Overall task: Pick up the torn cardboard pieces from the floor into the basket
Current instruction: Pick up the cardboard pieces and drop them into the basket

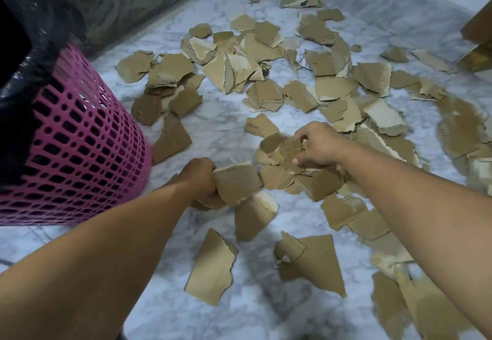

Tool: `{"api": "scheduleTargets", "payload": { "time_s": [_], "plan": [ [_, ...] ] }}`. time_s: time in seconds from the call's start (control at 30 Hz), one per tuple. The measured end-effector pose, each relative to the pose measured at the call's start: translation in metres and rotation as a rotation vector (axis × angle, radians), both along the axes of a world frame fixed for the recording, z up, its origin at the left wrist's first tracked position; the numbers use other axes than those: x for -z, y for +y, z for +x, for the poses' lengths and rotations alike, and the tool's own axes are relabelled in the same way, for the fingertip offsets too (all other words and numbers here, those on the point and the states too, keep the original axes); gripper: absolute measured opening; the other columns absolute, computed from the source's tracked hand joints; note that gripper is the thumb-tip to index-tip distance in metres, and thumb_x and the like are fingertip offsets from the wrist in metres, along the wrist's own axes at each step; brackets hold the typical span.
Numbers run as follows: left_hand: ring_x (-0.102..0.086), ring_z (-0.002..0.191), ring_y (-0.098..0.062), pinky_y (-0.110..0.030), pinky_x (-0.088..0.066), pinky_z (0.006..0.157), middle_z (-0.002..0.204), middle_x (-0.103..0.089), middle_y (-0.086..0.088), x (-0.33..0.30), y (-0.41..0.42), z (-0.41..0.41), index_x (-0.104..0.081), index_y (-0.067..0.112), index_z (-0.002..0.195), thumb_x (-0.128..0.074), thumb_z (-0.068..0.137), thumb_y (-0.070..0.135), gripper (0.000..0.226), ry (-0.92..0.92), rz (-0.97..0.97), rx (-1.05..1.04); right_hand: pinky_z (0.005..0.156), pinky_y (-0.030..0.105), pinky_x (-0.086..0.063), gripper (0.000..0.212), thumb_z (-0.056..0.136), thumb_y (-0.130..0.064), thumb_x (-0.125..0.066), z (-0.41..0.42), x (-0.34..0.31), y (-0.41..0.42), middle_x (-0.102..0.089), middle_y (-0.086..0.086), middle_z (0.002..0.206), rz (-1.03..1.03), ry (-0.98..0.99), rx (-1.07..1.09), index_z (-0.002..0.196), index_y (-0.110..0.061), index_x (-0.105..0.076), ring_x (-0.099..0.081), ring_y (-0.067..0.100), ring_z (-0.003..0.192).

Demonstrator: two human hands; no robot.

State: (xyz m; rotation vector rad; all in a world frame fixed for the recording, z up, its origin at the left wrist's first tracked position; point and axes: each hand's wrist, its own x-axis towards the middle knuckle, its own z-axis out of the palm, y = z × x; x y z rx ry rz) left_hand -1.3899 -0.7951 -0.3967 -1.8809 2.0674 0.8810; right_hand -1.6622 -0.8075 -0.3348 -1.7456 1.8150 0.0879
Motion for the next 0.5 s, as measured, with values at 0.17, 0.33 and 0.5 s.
{"api": "scheduleTargets", "payload": {
  "time_s": [0.17, 0.33, 0.5],
  "plan": [
    [-0.049, 0.059, -0.018, -0.024, -0.034, 0.053, 0.058, -0.053, -0.002, -0.018, -0.016, 0.007, -0.063, 0.010, 0.061, -0.079, 0.073, 0.015, 0.021, 0.137, 0.056, -0.073, 0.078, 0.026, -0.046, 0.020, 0.075, -0.029, -0.084, -0.028, -0.014, -0.010, -0.068, 0.001, 0.091, 0.007, -0.067, 0.180, 0.088, -0.019, -0.071, -0.063, 0.020, 0.089],
    [-0.050, 0.062, -0.017, -0.033, -0.044, 0.065, 0.062, -0.054, -0.002, -0.037, -0.033, -0.019, -0.056, 0.012, 0.060, -0.078, 0.078, 0.021, 0.029, 0.304, -0.012, -0.271, 0.089, 0.025, -0.047, 0.029, 0.079, -0.018, -0.081, -0.064, -0.027, -0.006, -0.069, 0.004, 0.099, 0.011, -0.242, 0.392, 0.104, -0.006, -0.072, -0.062, 0.016, 0.090],
    [-0.058, 0.075, -0.020, -0.029, -0.046, 0.066, 0.077, -0.061, -0.002, -0.043, -0.032, -0.068, -0.059, 0.017, 0.072, -0.070, 0.086, 0.030, 0.021, 0.410, 0.052, -0.279, 0.078, 0.027, -0.045, 0.020, 0.077, -0.014, -0.082, -0.092, -0.021, 0.014, -0.067, 0.004, 0.091, 0.062, -0.270, 0.515, 0.086, -0.007, -0.065, -0.063, 0.022, 0.091]
  ]
}}
